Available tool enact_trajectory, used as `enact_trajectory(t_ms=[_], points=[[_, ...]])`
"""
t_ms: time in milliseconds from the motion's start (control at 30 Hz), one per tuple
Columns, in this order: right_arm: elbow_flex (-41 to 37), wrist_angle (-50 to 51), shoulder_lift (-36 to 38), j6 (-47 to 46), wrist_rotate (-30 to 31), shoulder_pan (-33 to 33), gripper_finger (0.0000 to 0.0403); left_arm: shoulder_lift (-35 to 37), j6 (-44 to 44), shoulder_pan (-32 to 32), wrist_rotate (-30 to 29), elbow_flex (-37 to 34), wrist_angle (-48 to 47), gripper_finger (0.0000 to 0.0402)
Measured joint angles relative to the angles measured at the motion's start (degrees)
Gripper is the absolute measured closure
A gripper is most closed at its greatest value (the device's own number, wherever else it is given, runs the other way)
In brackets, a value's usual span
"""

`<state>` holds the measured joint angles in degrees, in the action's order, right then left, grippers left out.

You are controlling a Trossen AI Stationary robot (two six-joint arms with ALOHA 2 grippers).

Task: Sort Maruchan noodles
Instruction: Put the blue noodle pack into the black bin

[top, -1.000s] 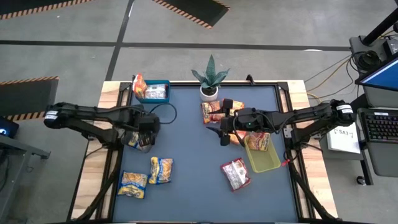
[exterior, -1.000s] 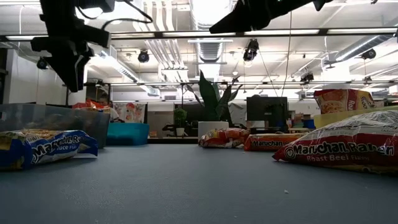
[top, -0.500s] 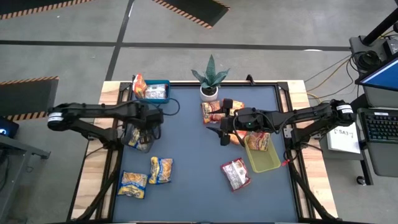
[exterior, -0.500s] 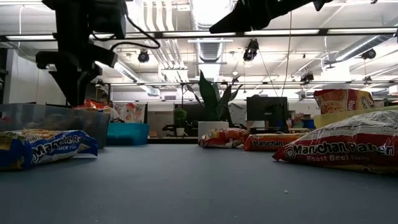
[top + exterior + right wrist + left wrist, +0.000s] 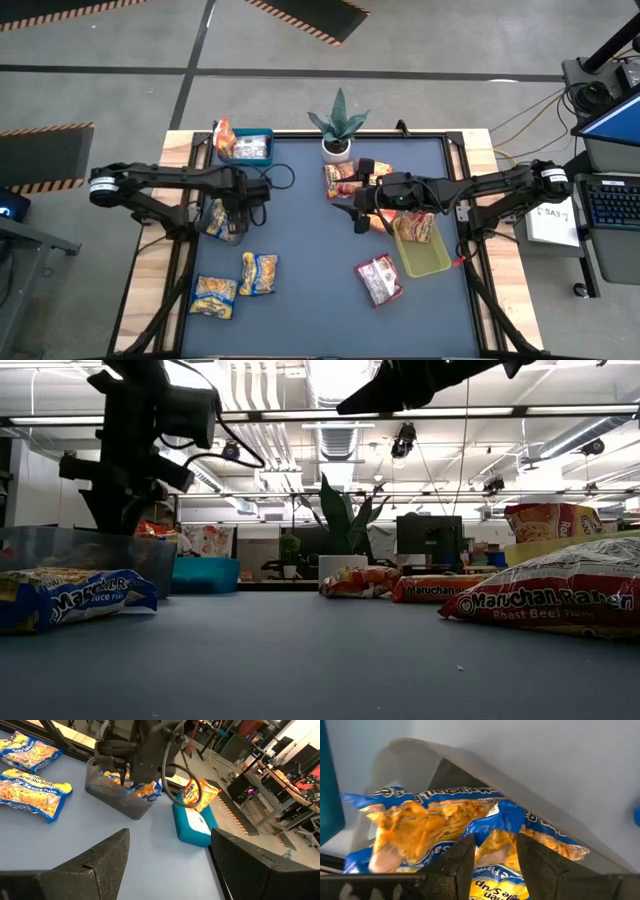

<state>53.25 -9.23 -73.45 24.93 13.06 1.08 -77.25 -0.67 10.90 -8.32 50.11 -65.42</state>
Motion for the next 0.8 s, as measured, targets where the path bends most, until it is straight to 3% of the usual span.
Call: enact_trajectory(t_ms=[267,567,800], points=[[0.0,0.0,0.0,0.0,0.0,0.0,0.0133,-3.2,0.4,0.0,-0.1,0.0,0.4,0.0283],[0.0,0.0,0.0,0.1,0.0,0.0,0.0133,-3.3,0.4,-0.1,-0.1,0.0,0.1,0.0388],[0.0,0.0,0.0,0.2,0.0,0.0,0.0133,-1.9,-1.2,-1.8,-1.1,2.8,-4.5,0.0400]])
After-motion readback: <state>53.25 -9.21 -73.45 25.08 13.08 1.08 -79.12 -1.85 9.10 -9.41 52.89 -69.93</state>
